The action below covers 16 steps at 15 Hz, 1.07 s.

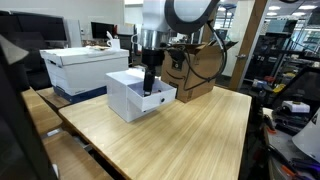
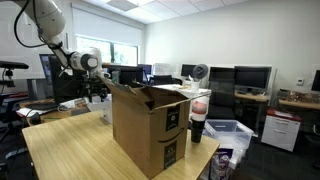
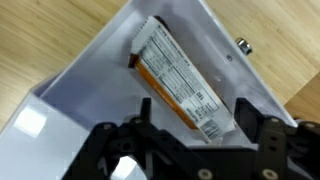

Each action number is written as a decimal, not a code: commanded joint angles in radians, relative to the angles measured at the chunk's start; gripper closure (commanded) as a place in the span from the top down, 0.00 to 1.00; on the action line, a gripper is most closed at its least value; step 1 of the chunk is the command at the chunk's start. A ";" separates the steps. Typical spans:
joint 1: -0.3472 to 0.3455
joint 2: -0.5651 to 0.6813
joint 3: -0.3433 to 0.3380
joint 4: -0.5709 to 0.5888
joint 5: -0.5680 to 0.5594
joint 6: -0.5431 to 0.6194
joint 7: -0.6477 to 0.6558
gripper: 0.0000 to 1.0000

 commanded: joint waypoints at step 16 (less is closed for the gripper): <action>-0.026 -0.016 0.015 -0.040 -0.091 0.008 -0.204 0.81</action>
